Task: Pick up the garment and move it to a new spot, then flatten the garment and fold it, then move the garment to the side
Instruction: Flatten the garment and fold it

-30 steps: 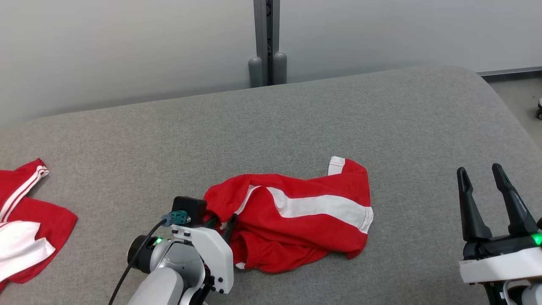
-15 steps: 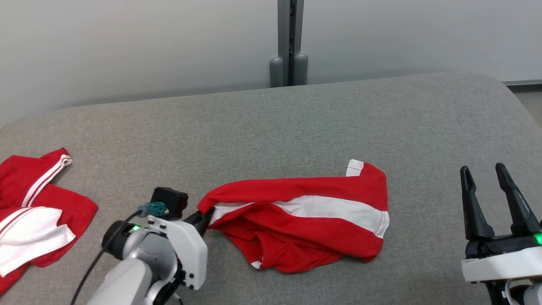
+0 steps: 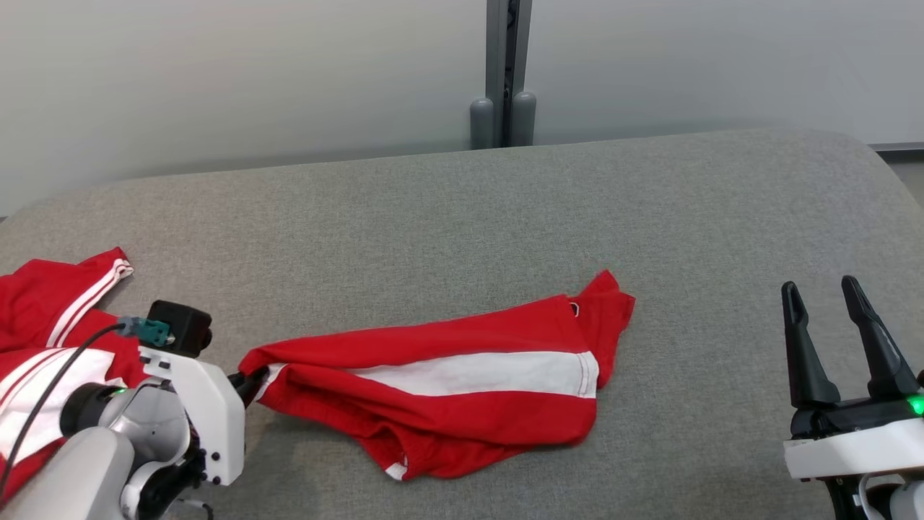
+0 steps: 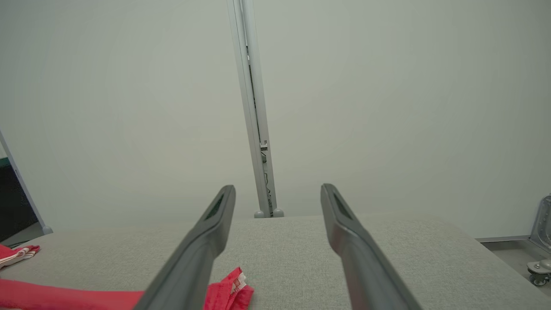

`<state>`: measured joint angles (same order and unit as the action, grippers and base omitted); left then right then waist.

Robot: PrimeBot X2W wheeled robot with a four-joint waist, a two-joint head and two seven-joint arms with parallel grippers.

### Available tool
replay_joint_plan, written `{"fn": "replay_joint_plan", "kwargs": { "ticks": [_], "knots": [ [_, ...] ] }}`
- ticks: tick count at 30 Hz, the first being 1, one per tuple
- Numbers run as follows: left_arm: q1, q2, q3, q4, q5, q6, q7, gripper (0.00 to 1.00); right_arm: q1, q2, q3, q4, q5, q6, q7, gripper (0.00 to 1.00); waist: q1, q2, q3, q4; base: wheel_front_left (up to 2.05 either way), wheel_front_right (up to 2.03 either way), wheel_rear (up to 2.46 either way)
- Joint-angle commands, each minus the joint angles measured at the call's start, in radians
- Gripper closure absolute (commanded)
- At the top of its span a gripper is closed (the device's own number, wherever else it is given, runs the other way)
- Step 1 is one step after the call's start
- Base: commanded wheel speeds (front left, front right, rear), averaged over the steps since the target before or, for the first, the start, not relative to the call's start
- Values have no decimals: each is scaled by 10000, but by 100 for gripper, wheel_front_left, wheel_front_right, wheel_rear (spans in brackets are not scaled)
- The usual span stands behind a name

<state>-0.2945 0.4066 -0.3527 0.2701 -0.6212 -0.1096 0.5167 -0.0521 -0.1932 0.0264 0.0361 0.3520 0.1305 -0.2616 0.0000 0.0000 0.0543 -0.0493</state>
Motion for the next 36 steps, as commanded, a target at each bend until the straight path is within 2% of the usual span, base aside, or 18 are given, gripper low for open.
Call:
{"fn": "replay_joint_plan", "kwargs": {
  "ticks": [1,5,7,8,9,10,14,18,21,23,28,30,33,36],
  "knots": [
    [102,300,101,38,-303,-80,269,100,-88,-70,-54,-8,8,5,-46,0,0,0,12,-65,0,0,0],
    [319,537,30,224,-739,-137,671,100,-113,-90,-60,2,27,3,-46,0,0,0,18,-165,0,0,0],
    [342,537,26,237,-852,-135,684,96,-117,-97,-56,12,33,5,-46,0,0,0,12,-183,0,0,0],
    [375,517,22,254,-927,-144,678,60,-114,-105,-59,19,37,3,-46,0,0,0,3,-194,0,0,0],
    [392,499,34,239,-984,-153,618,14,-106,-106,-65,20,41,5,-46,0,0,0,-6,-200,0,0,0],
    [378,484,61,200,-1006,-157,532,0,-94,-106,-75,27,43,3,-46,0,0,0,-15,-204,0,0,0],
    [442,719,178,-130,-866,-1,354,0,-9,-83,-40,44,-14,5,-46,0,0,0,-111,-211,0,0,0],
    [700,1236,347,-766,-593,427,511,0,84,-60,-63,35,-48,5,-46,0,0,0,-173,-198,0,0,0],
    [776,1493,474,-1631,-42,789,6,0,138,-48,-116,33,-64,5,-46,0,0,0,-216,-136,0,0,0],
    [872,1467,563,-2144,297,1021,-583,0,141,-16,-94,35,-74,3,-46,0,0,0,-229,-95,0,0,0],
    [1080,956,646,-2793,1350,1714,-2772,0,101,42,-7,-7,-2,5,-46,0,0,0,-250,10,0,0,0],
    [1056,483,732,-2828,1526,1854,-4032,0,96,60,-19,-48,60,5,-46,0,0,0,-219,29,0,0,0],
    [1332,-67,722,-2452,1796,1989,-5734,0,73,100,-91,-194,152,5,-46,0,0,0,-168,42,0,0,0],
    [1470,-541,772,-1916,2183,2425,-7084,0,69,111,-146,-368,167,5,-46,0,0,0,-190,17,0,0,0]
  ]
}}
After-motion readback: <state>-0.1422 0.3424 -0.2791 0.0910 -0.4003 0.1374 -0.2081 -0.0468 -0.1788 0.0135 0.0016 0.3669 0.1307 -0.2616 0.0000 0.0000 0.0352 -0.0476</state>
